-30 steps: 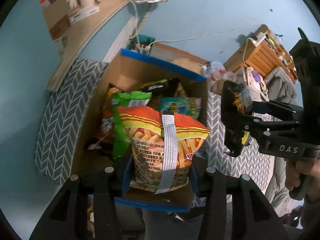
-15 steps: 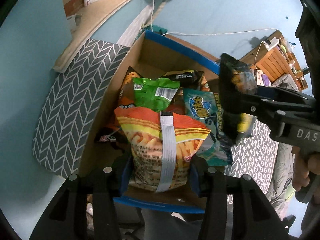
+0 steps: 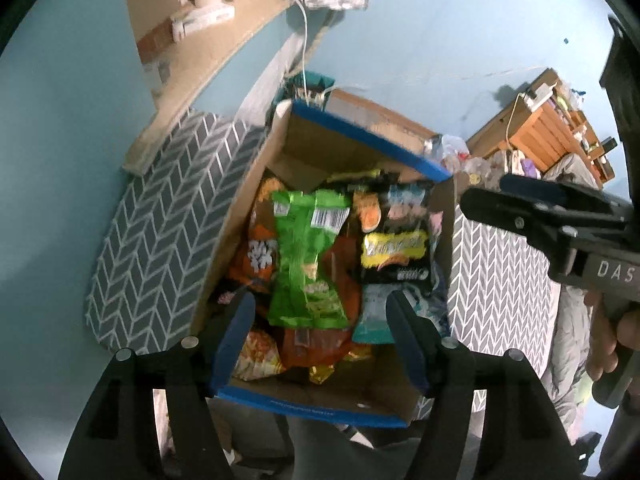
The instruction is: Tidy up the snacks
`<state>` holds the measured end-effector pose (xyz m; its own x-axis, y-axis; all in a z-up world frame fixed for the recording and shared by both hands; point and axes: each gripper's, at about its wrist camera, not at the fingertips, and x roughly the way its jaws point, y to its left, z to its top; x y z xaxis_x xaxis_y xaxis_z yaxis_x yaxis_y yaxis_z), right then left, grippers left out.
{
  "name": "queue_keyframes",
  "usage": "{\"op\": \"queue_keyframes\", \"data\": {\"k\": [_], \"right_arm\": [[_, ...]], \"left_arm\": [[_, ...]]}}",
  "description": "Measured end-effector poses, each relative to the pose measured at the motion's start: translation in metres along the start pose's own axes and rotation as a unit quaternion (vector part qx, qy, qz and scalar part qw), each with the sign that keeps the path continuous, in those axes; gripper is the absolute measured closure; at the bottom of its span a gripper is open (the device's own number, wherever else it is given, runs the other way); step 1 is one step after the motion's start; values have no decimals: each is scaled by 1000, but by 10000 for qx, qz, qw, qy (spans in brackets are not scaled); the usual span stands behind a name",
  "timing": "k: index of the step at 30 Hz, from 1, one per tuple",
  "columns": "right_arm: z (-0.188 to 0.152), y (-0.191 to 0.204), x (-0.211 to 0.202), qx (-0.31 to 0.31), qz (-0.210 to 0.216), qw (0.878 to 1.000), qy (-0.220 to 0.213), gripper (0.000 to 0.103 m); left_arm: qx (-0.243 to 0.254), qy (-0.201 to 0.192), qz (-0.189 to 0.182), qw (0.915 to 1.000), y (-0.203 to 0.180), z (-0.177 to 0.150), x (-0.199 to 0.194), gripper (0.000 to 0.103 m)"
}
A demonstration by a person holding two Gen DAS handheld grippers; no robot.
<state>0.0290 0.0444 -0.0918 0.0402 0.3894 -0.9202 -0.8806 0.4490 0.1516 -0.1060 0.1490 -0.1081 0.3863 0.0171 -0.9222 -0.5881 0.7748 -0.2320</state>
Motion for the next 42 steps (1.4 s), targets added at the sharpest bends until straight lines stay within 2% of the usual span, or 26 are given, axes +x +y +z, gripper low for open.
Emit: {"op": "queue_keyframes", "data": {"k": [2, 7, 10, 24, 34, 42], "right_arm": [[-1, -3, -9, 33, -62, 9999, -92, 25], [-2, -11, -34, 173, -229, 9990, -336, 25], [-3, -14, -51, 247, -442, 9972, -544, 25], [-16, -29, -100, 606, -658, 9902, -1074, 24], [-27, -40, -114, 834, -652, 9877, -1148, 24], [-30, -43, -115, 852, -626, 9879, -1135, 24]], "left_arm": [[-54, -130, -33, 9999, -1, 3, -9, 27], [-119, -338, -142, 9993, -5, 10, -28, 26], [-114, -444, -187, 9988, -9, 15, -39, 18], [-38, -583, -26, 9983, -28, 27, -63, 17], [86, -858, 91, 9962, -45, 27, -83, 16], [229, -1070, 371, 9933, -58, 24, -93, 16]]}}
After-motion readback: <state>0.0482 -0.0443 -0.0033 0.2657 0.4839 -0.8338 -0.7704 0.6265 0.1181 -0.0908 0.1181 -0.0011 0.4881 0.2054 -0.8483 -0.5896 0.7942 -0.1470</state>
